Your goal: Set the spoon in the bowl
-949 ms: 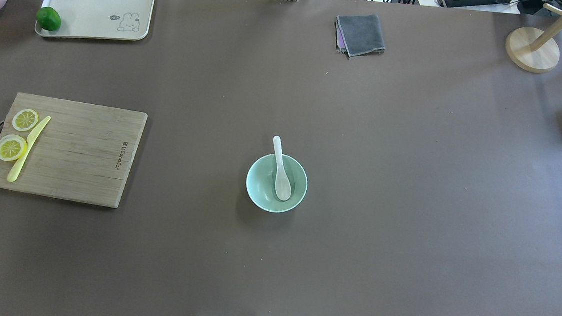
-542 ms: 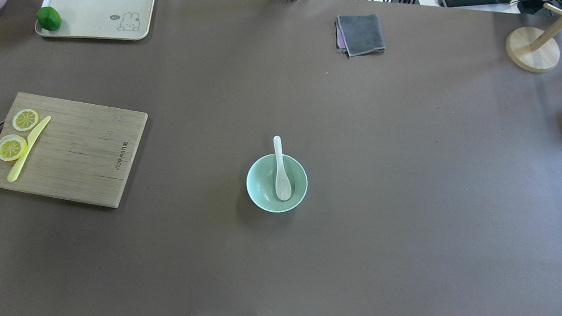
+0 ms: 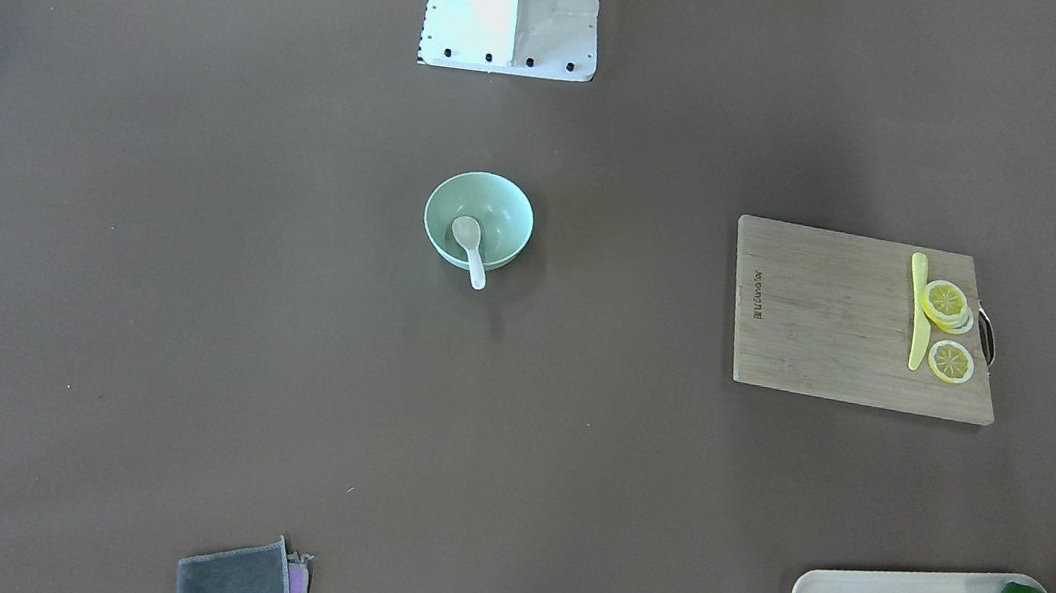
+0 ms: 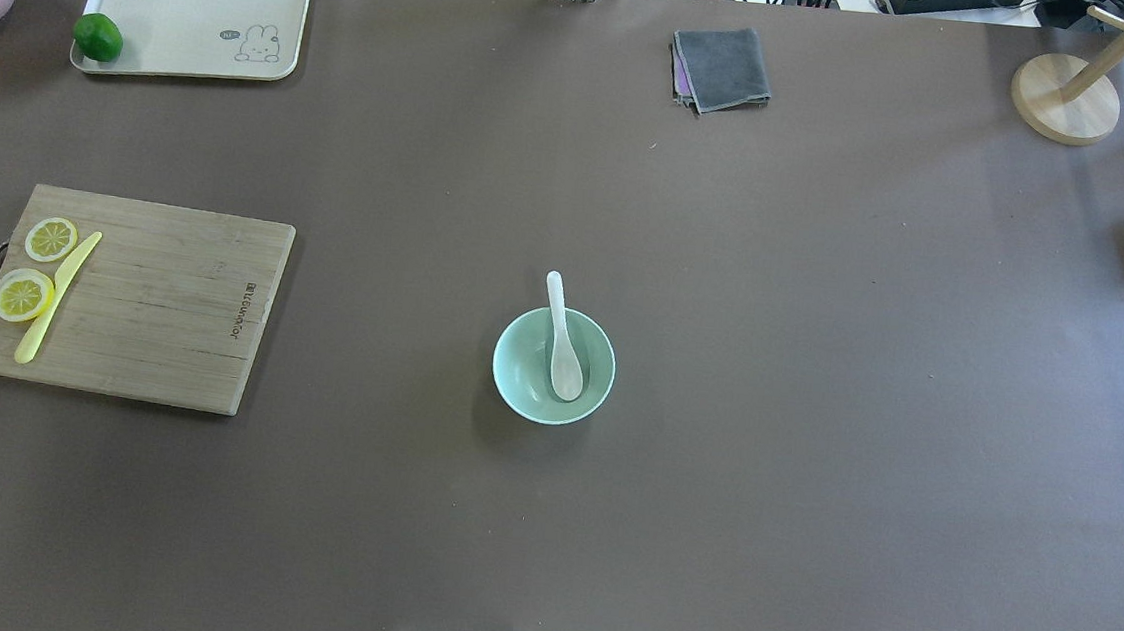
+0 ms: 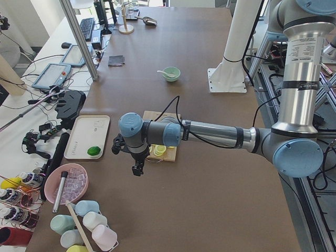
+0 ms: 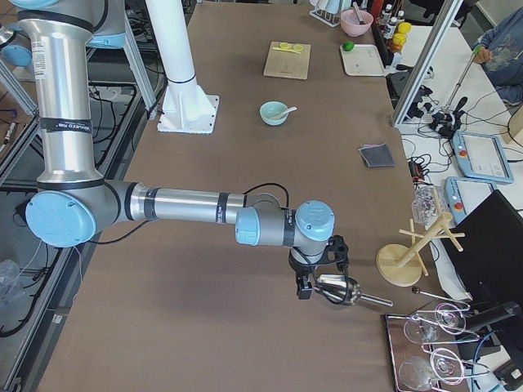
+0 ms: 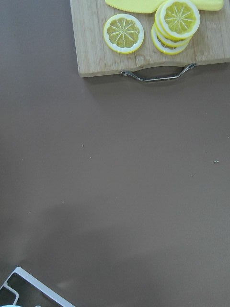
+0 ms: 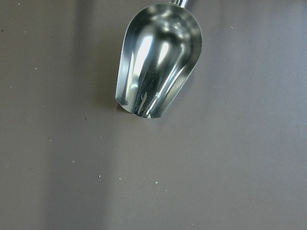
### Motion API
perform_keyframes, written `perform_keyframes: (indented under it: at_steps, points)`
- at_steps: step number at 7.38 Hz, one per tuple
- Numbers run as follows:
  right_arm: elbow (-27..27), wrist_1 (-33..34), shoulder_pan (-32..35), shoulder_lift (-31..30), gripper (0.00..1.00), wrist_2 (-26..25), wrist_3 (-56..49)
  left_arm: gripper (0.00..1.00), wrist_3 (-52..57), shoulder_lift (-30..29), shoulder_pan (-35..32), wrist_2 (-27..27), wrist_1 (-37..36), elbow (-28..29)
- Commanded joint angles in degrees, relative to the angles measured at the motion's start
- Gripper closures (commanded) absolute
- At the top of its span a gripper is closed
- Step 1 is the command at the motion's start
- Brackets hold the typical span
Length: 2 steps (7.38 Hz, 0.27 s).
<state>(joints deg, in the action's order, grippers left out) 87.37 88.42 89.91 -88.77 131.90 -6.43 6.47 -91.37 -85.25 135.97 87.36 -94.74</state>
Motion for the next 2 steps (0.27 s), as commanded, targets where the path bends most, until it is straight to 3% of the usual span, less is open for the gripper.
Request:
perform_keyframes:
  at_steps: [1, 2]
  points:
    - [0.0, 0.0, 0.0, 0.0, 0.00, -0.1, 0.0, 0.02, -0.3, -0.2, -0.1, 0.1, -0.1, 0.0]
    - [0.0, 0.0, 0.0, 0.0, 0.00, -0.1, 0.0, 0.02, -0.2, -0.2, -0.1, 0.1, -0.1, 0.0]
